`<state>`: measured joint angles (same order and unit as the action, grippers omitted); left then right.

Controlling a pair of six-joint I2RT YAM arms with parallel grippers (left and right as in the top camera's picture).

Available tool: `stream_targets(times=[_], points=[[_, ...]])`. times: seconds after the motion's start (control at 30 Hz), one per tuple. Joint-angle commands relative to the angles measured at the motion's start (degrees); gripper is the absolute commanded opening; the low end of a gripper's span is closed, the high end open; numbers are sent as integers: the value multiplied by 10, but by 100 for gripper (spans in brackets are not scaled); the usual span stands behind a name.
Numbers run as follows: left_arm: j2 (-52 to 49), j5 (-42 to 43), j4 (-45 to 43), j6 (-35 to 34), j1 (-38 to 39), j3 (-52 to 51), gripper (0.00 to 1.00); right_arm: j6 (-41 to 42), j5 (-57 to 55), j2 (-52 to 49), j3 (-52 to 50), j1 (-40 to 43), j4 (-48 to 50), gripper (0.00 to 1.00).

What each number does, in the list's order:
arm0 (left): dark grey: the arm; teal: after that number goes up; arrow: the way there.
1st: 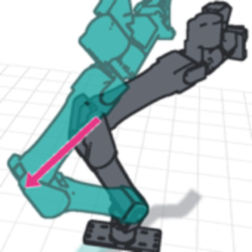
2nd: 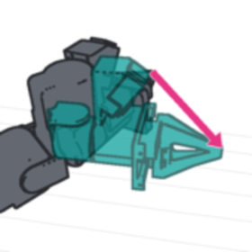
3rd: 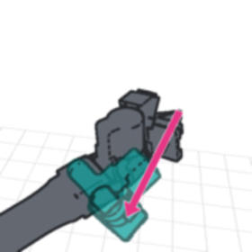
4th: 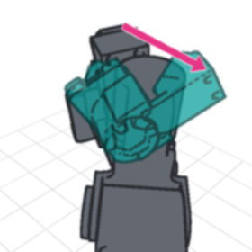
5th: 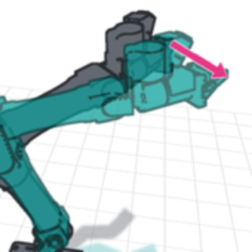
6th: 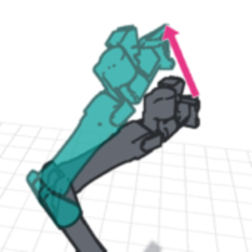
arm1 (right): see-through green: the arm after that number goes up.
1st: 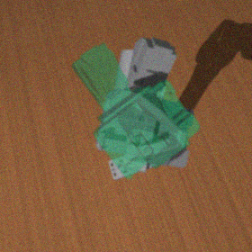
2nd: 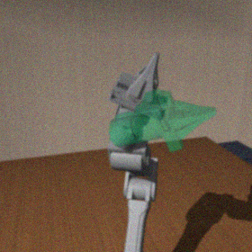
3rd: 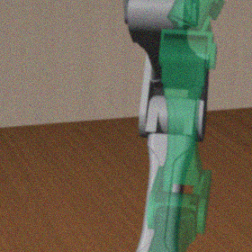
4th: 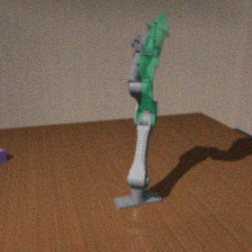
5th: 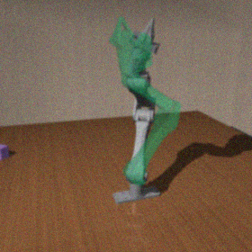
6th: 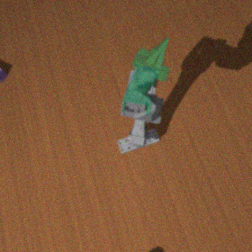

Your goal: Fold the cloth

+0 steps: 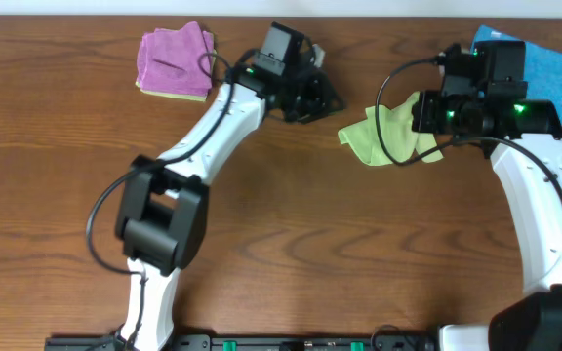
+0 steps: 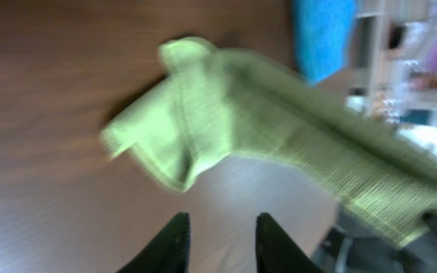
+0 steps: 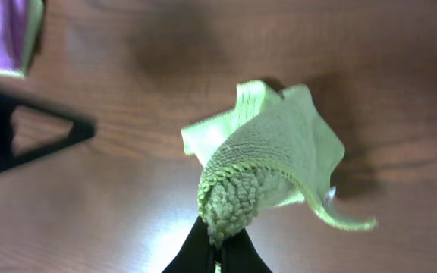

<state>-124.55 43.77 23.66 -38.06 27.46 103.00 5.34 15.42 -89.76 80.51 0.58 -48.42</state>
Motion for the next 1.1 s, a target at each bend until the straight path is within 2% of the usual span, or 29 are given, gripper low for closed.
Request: stream_targets(times=[0.0, 0.1, 0.13, 0.2, 0.57, 0.97, 1.07], points=[[-39, 70, -50, -57, 14, 9, 37, -22, -6, 6, 0, 11, -11, 2], [-73, 73, -106, -79, 26, 9, 48, -27, -6, 6, 0, 22, -15, 1], [-80, 73, -114, -85, 29, 9, 48, -27, -6, 6, 0, 25, -15, 1], [-103, 71, -134, -99, 36, 9, 57, -27, -1, 6, 0, 28, -13, 1], [-167, 56, -196, -140, 65, 9, 59, -27, 18, 6, 0, 28, -15, 1], [-168, -94, -225, -164, 83, 9, 56, -33, 38, 6, 0, 28, -46, 1], [-168, -123, -227, -169, 90, 9, 55, -40, 75, 6, 0, 28, -54, 1]])
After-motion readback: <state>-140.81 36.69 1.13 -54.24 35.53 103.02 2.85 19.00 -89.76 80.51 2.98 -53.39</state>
